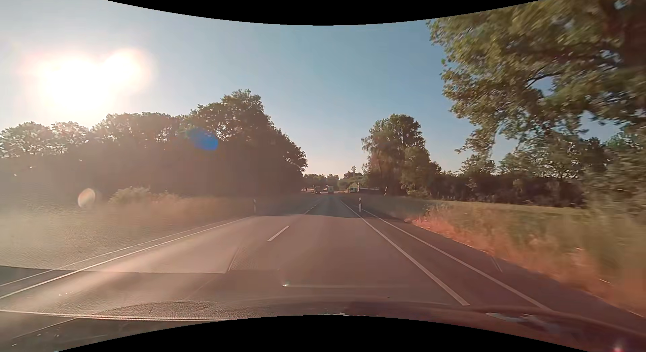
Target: Follow the waypoints while adhering to traffic rules and regulations
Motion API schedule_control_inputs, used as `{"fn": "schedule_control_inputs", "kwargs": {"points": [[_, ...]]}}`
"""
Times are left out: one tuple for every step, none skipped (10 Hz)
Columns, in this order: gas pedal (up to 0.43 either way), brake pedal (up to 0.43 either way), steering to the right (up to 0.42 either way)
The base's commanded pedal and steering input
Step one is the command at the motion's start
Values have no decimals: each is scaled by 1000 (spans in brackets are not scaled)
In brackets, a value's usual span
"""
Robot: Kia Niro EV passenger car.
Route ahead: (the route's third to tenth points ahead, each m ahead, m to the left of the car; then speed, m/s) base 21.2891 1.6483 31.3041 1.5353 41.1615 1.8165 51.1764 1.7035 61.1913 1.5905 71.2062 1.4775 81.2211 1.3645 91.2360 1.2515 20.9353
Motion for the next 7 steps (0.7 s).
{"fn": "schedule_control_inputs", "kwargs": {"points": [[0,0,0],[0,0,0],[0,0,0],[0,0,0],[0,0,0],[0,0,0],[0,0,0]]}}
